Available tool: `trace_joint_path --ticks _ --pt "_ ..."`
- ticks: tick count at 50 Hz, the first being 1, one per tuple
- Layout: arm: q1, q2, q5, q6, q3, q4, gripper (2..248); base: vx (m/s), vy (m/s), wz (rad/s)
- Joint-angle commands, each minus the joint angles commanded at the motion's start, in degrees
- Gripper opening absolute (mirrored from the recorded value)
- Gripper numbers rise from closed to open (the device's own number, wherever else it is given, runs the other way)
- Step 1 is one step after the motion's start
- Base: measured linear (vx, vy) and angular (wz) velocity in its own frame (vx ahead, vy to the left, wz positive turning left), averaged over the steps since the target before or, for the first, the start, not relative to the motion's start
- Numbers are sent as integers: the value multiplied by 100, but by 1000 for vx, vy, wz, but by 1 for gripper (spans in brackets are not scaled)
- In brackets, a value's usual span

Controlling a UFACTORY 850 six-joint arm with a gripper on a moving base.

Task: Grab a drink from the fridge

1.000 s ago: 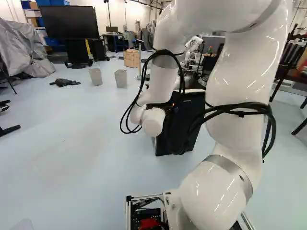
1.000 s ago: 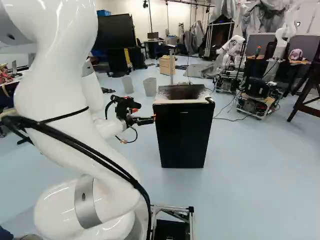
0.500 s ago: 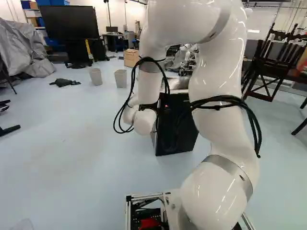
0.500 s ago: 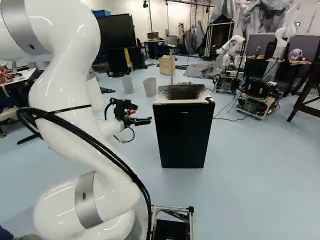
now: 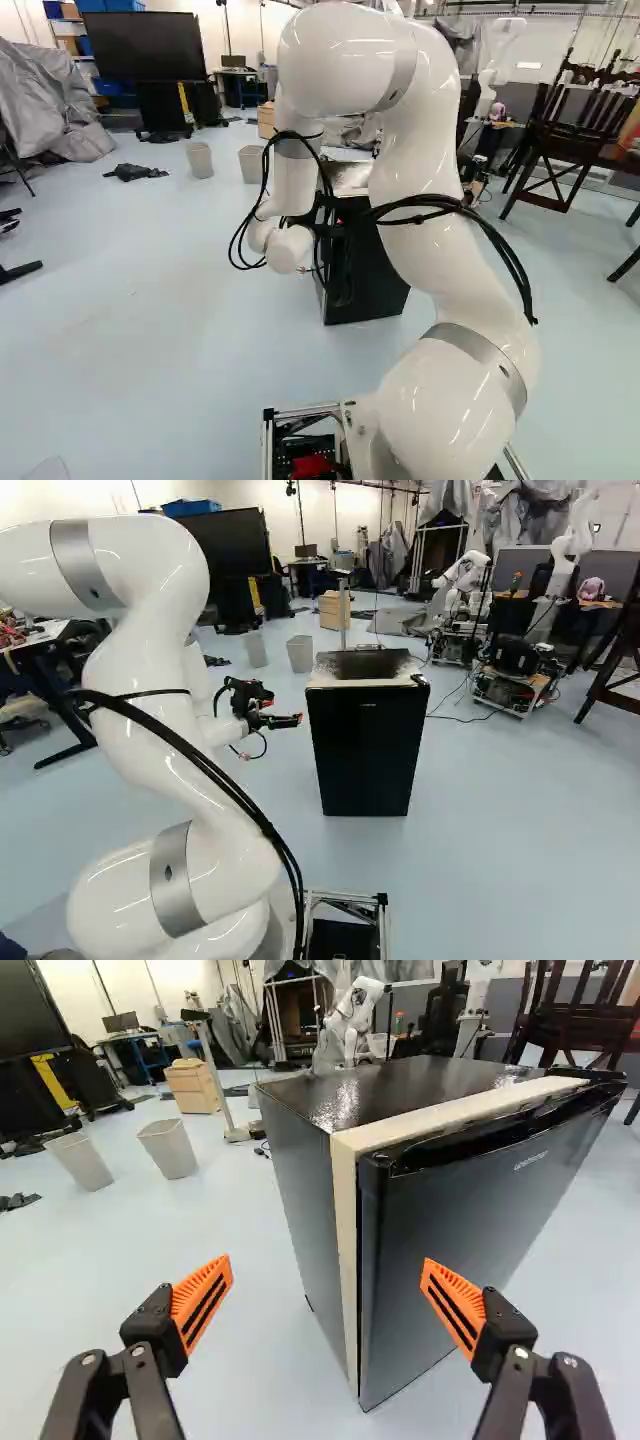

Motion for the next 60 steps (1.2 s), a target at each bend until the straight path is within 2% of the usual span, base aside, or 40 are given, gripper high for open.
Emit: trace_joint_path --ticks 19,60 --pt "-126 -287 1 0 -463 343 247 0 0 0" --pt "-263 -379 173 0 -616 1108 247 0 0 0"
